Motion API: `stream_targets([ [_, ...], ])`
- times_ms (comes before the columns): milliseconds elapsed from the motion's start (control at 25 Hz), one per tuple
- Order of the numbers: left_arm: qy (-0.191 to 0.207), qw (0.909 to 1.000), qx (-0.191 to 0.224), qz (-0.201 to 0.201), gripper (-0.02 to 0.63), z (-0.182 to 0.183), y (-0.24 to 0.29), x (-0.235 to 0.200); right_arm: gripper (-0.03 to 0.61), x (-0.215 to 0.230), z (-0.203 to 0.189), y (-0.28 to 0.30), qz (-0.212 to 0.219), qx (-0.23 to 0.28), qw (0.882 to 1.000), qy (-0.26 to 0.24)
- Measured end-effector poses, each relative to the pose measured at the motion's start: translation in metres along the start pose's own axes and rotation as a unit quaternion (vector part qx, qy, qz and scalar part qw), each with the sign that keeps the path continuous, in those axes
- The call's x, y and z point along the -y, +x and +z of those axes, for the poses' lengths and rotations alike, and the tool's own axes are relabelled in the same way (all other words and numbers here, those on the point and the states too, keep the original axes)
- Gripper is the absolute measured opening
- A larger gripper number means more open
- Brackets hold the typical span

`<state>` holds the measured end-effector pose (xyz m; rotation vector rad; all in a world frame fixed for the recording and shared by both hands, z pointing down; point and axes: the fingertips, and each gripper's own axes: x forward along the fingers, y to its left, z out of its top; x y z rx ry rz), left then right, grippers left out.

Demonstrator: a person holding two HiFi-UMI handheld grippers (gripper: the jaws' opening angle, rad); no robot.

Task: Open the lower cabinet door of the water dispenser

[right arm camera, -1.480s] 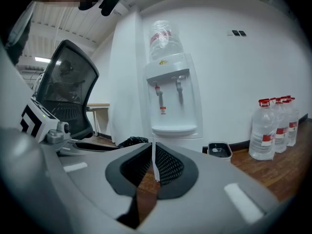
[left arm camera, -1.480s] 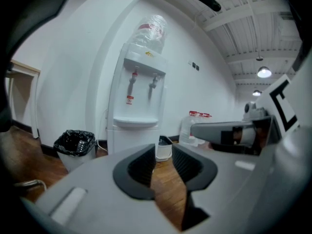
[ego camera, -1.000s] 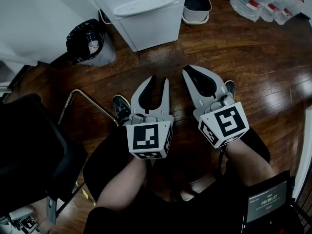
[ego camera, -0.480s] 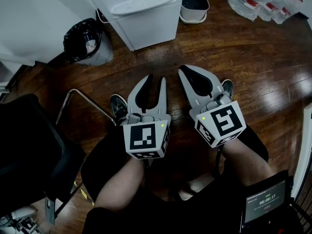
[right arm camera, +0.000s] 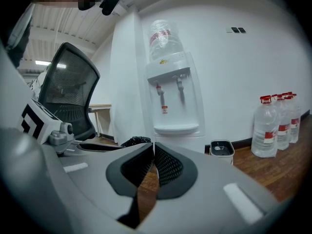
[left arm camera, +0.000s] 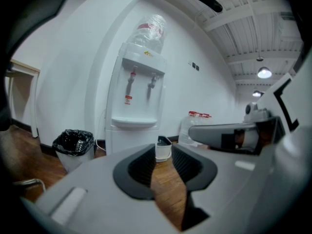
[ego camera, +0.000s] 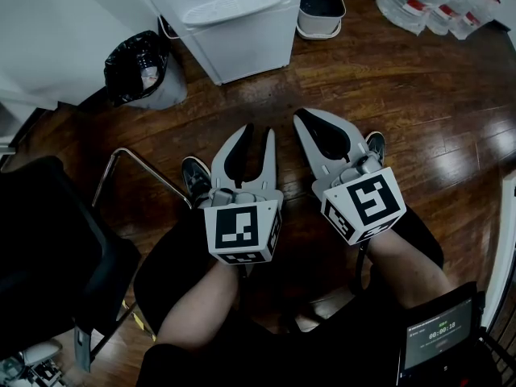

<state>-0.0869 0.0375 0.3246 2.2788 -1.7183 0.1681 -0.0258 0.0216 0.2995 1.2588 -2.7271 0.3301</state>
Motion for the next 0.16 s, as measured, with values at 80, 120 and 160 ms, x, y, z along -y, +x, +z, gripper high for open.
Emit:
stream_targets([
  [80, -0.001, 1.0, -0.003, -0.001, 0.129, -0.0001, -0.0002, 0.0006, 0.015, 0.0003, -0.0001, -0.0001, 0.0, 0.0, 1.0, 0.001],
  [120, -0.002, 1.0, -0.005, -0.002, 0.129, 0.0, -0.0004, 0.001, 0.015, 0.0004, -0.0001, -0.0001, 0.0, 0.0, 1.0, 0.001],
  [160, -0.003, 1.0, -0.007, -0.002, 0.129, 0.0, -0.0006, 0.0015, 0.015, 0.0005, -0.0002, -0.0002, 0.0, 0.0, 1.0, 0.001],
])
